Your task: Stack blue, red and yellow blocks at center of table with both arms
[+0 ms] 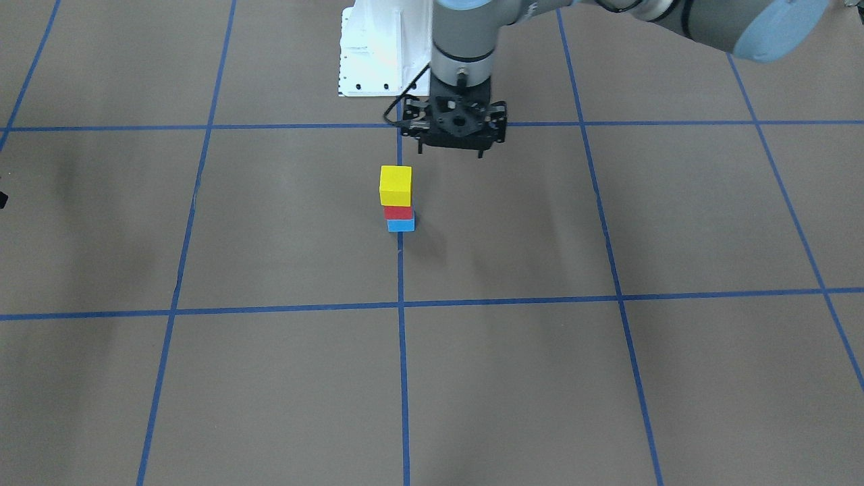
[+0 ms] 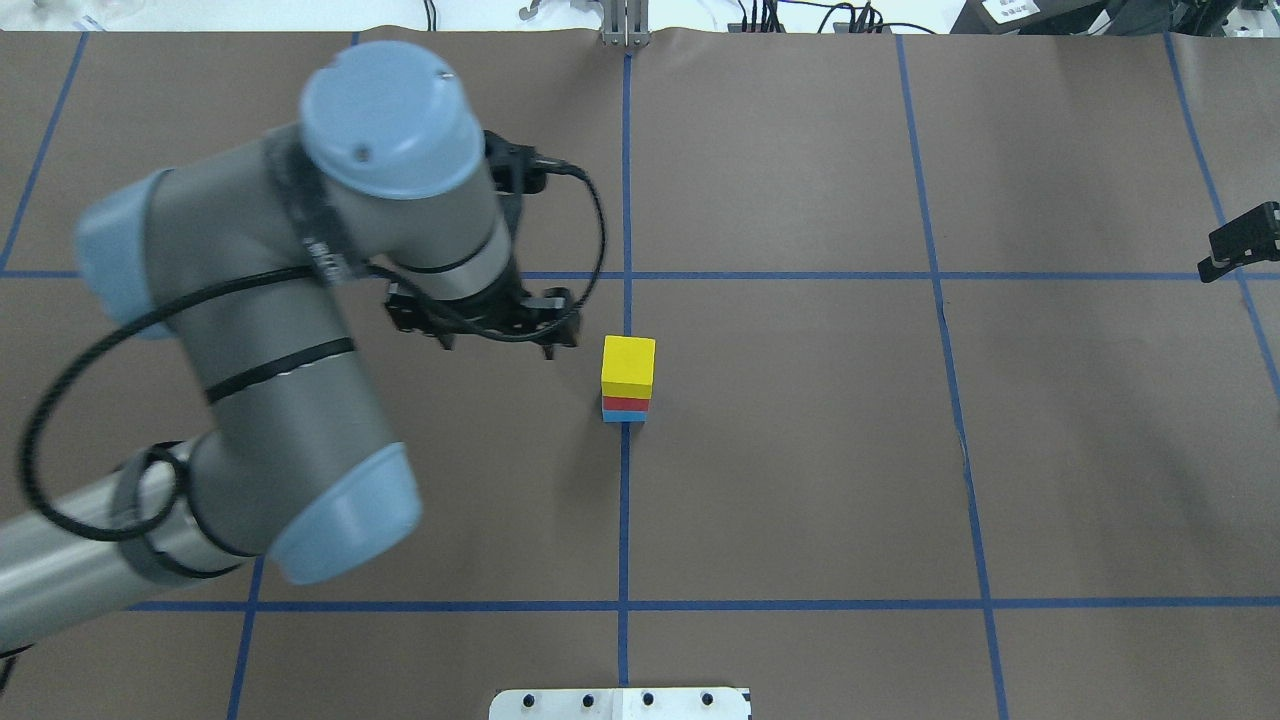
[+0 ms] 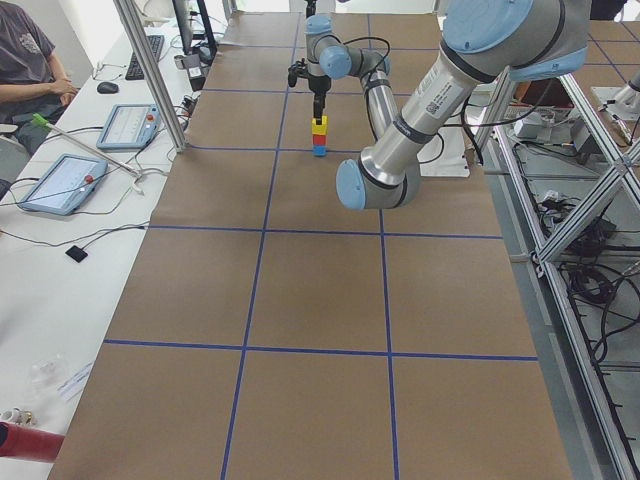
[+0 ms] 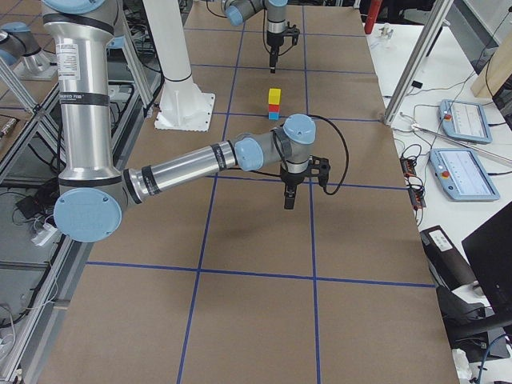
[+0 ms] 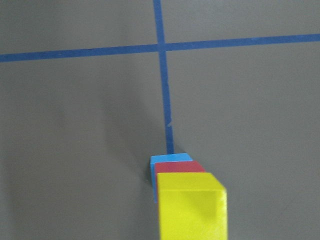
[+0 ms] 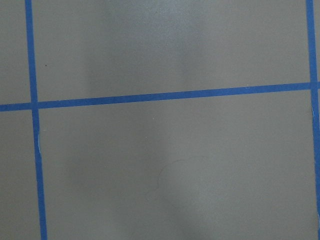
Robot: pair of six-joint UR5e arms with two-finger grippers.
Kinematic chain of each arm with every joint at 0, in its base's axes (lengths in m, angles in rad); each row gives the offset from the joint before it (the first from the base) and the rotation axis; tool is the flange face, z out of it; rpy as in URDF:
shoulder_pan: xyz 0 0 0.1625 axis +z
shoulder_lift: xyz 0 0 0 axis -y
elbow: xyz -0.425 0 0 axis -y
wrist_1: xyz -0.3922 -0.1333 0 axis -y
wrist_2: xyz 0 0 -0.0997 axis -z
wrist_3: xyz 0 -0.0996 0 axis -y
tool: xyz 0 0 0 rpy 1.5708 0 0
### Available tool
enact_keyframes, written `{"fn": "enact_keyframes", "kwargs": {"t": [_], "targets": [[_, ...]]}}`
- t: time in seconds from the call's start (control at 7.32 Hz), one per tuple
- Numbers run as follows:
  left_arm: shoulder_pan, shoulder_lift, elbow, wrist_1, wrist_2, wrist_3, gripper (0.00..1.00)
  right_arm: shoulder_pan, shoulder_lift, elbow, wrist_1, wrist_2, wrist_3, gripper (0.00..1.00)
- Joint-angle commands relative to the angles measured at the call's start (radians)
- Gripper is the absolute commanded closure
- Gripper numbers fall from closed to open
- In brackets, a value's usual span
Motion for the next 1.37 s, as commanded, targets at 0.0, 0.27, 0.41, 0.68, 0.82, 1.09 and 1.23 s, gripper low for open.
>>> {"fn": "enact_keyframes", "kwargs": {"t": [0.0,0.27,0.41,0.68,0.82,1.09,1.23], "targets": [[-0.229,0.389,-0.186,-0.114,-0.139,0.296,0.0,0.075,-0.036,-0.01,-0.001,0.008,-0.135,0.0],[-0.489,0.631,-0.149,-0.217,-0.246,0.601,0.0,0.132,-0.072,-0.008,0.001,0.052,-0.224,0.0],[-0.605,0.713,-0.131,-0.224,-0.248,0.726,0.0,0.139,-0.085,-0.01,0.001,0.053,-0.261,0.0],[-0.79,0.735,0.033,-0.23,-0.251,1.012,0.0,0.195,-0.119,-0.013,-0.002,0.056,-0.324,0.0],[-0.891,0.726,0.135,-0.254,-0.272,1.107,0.0,0.195,-0.124,-0.011,-0.002,0.056,-0.324,0.0],[-0.922,0.75,0.192,-0.296,-0.338,1.126,0.0,0.197,-0.125,-0.014,-0.01,0.056,-0.324,0.0],[-0.923,0.763,0.196,-0.296,-0.338,1.091,0.0,0.197,-0.142,-0.013,-0.008,0.057,-0.324,0.0]]}}
